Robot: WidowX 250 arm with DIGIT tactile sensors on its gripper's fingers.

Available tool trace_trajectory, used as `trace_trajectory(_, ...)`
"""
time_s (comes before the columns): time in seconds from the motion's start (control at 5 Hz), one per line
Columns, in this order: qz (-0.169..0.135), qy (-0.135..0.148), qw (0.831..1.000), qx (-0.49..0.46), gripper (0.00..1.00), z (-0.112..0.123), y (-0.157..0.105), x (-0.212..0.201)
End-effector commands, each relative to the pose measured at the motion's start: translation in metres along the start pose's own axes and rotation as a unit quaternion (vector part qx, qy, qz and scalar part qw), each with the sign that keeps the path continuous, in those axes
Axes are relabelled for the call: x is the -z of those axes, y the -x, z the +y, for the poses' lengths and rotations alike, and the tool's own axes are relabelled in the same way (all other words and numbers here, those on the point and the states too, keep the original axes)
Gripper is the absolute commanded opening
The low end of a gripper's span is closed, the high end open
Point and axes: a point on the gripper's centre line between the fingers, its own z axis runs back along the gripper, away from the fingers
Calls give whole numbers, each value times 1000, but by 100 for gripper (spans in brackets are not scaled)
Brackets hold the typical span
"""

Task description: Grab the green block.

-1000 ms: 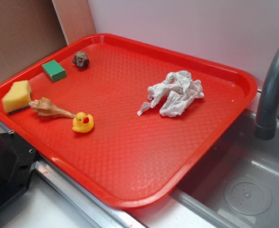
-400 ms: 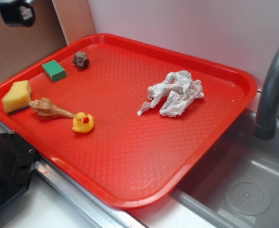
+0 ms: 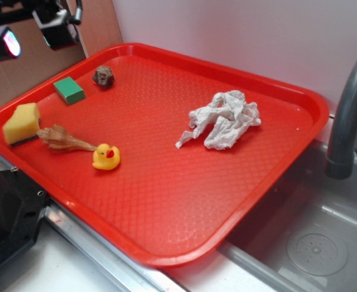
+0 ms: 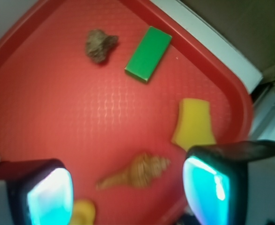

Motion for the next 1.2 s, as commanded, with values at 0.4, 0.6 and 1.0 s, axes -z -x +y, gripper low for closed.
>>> trace_trajectory(0.4, -24, -26, 993, -112, 100, 31, -64, 72)
trace_trajectory(0.6, -25, -25, 993, -115, 100, 37, -64, 76)
trace_trajectory(1.0, -42, 10, 995, -95, 100, 17, -65, 85)
